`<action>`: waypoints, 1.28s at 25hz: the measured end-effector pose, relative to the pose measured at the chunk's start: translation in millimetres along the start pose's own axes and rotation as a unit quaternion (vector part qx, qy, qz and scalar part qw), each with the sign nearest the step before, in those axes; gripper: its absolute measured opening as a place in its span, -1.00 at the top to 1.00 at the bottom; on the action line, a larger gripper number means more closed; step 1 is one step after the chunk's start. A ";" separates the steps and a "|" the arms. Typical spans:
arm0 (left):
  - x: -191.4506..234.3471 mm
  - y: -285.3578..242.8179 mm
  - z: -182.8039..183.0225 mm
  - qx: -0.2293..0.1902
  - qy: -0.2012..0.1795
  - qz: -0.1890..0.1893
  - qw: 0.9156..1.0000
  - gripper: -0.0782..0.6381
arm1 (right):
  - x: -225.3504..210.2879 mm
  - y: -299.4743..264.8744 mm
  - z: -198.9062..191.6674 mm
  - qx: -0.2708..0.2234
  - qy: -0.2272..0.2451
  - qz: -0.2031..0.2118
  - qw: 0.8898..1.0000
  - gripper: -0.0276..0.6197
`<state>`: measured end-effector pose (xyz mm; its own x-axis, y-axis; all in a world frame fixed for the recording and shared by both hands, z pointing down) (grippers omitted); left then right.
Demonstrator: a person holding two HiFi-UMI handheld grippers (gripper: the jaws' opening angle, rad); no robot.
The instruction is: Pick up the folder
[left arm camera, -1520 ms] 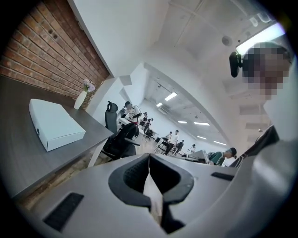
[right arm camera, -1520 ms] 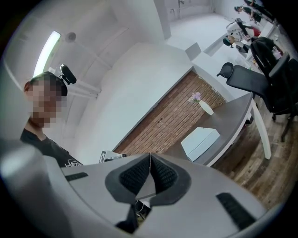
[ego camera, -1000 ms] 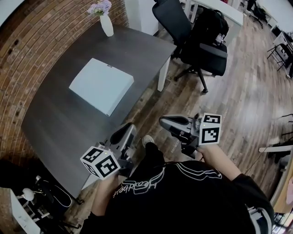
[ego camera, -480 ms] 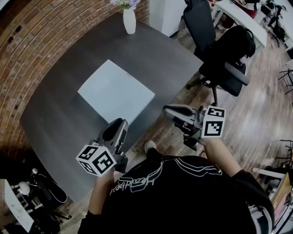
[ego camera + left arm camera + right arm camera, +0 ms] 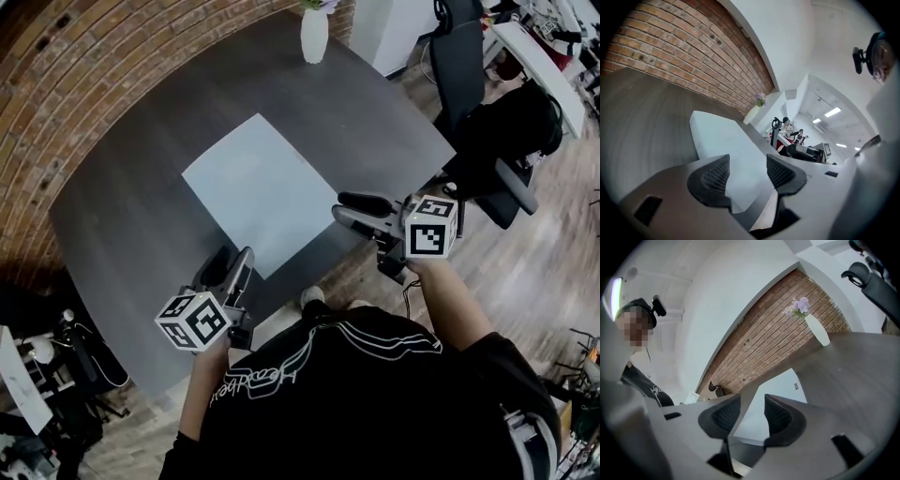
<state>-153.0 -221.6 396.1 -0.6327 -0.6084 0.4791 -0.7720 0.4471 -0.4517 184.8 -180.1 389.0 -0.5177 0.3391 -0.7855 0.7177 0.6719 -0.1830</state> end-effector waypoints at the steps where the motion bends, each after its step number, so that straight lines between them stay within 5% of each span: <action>1: 2.3 -1.0 -3.1 0.002 0.006 0.009 1.000 0.15 | -4.9 -4.1 3.8 0.013 0.017 -0.009 1.000 0.53; 14: 26.9 -17.1 -44.3 0.017 0.072 0.084 0.994 0.15 | -79.4 -51.3 20.2 0.106 0.057 -0.081 0.989 0.53; 32: 26.3 -34.6 -60.1 0.016 0.103 0.134 0.986 0.17 | -110.7 -67.3 11.3 0.168 0.062 -0.085 0.980 0.60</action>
<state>-146.5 -213.7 469.6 -0.8146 -0.3240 0.4811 -0.5760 0.5505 -0.6043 199.1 -270.3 481.6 -0.6802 0.3331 -0.6529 0.7188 0.4775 -0.5052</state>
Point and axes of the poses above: the fingertips, and each gripper's own axes: y backward along the fingers, x to its left, z out of its top, the point moved 10 cm from there along y, backward along the fingers, and after that the axes turned 10 degrees about -y, right-handed, at the moved point
